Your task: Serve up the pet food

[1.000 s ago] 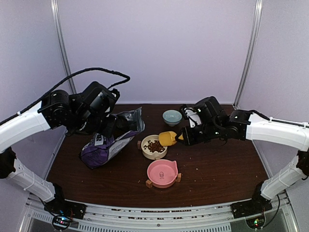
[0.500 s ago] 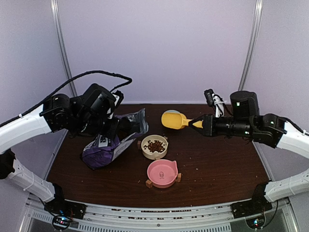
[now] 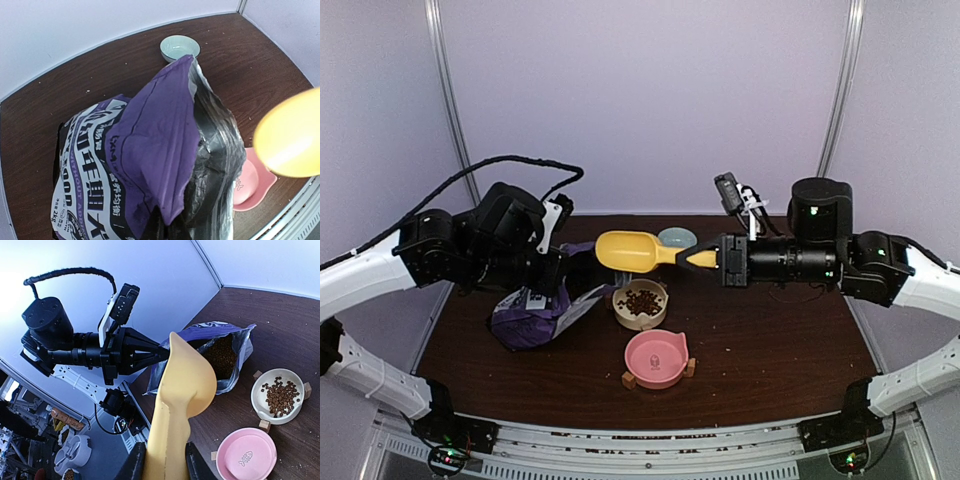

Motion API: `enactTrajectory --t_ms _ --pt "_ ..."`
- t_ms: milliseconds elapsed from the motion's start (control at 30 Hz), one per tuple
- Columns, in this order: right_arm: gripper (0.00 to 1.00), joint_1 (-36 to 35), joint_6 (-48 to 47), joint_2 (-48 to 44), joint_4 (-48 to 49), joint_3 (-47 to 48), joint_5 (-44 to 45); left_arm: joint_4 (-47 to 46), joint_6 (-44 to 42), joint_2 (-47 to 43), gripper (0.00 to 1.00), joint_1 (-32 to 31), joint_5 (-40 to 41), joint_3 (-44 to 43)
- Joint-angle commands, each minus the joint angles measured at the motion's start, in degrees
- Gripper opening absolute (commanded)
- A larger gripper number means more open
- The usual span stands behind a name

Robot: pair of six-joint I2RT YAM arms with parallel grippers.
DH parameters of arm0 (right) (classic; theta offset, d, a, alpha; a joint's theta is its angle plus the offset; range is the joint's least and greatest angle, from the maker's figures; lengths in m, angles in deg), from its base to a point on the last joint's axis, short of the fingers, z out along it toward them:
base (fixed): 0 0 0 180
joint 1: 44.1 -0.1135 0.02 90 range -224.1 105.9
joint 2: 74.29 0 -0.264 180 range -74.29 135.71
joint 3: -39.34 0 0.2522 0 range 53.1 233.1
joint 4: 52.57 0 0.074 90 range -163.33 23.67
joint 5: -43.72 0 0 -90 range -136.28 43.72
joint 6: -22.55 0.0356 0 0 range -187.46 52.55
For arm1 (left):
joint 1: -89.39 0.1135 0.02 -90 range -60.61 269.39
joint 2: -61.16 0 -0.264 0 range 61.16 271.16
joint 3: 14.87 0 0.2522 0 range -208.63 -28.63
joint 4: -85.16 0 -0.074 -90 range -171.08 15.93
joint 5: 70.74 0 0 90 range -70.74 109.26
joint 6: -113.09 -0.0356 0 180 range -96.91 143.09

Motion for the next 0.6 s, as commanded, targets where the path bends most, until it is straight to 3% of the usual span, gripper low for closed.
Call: enactTrajectory --t_ms 0,333,567 --pt "0.13 -2.0 -2.7 3.7 -1.6 4.1 3.7 -7.2 -1.1 -2.7 0.00 0.1 -3.1 1.2" --pt "0.13 -3.7 -4.1 11.7 -8.2 8.4 11.6 -8.9 -3.3 -4.6 0.00 0.1 -5.2 3.3" --pt "0.13 -4.4 -6.5 15.8 -10.2 12.9 12.3 -9.3 -5.0 -5.2 0.00 0.1 -6.2 3.5"
